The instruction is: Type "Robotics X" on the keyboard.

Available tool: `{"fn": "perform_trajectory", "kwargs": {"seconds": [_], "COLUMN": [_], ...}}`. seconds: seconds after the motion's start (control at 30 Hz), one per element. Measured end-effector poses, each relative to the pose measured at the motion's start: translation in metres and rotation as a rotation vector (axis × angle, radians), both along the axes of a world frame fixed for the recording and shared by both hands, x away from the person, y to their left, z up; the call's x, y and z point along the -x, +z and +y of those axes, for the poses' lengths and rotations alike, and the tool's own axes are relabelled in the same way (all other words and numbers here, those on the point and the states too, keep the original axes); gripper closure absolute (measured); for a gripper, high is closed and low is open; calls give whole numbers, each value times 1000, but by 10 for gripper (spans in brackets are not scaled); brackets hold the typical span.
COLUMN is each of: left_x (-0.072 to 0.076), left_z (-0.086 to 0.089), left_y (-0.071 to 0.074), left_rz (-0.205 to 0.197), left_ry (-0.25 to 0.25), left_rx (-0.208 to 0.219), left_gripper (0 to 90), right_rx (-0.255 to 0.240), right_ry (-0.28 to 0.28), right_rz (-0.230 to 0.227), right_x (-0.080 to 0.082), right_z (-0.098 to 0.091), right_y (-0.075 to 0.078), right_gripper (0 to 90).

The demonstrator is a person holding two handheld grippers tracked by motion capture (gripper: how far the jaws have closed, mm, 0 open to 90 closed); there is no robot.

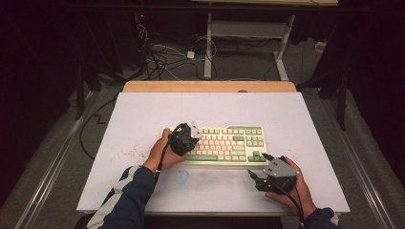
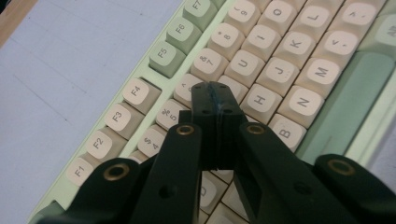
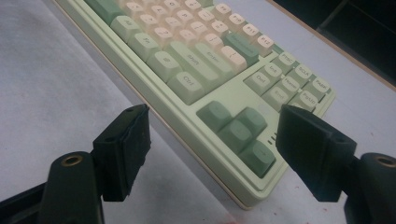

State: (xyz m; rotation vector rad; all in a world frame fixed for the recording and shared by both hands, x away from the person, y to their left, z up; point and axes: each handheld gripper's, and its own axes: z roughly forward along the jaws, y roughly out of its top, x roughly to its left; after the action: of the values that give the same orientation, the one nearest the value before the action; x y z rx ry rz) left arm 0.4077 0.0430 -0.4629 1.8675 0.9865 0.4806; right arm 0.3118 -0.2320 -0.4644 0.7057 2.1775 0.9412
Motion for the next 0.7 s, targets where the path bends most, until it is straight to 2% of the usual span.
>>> {"fn": "perform_trajectory", "kwargs": {"seconds": [0.13, 0.2, 0.3, 0.4, 0.47, 0.6, 0.7], "left_x": [-2, -3, -2, 0, 1, 3, 5], "left_z": [-1, -2, -3, -1, 0, 1, 4], "left_y": [-2, -4, -4, 2, 3, 7, 11], "left_rz": [-2, 15, 4, -13, -24, -33, -48], "left_ry": [9, 4, -5, -5, -5, -6, -5], "left_rx": [-11, -21, -38, 1, -1, 23, 46], "left_gripper": [872, 872, 873, 869, 859, 824, 759], "right_rx": [2, 6, 12, 10, 5, 8, 7], "right_ry": [4, 4, 9, 8, 7, 5, 6], "right_rz": [0, 1, 4, 1, -1, -2, -5], "right_x": [0, 0, 0, 1, 1, 1, 1], "right_z": [0, 0, 1, 1, 1, 0, 0], "right_y": [0, 0, -1, 0, 1, 1, 1], "right_gripper": [277, 277, 277, 277, 277, 277, 277]}}
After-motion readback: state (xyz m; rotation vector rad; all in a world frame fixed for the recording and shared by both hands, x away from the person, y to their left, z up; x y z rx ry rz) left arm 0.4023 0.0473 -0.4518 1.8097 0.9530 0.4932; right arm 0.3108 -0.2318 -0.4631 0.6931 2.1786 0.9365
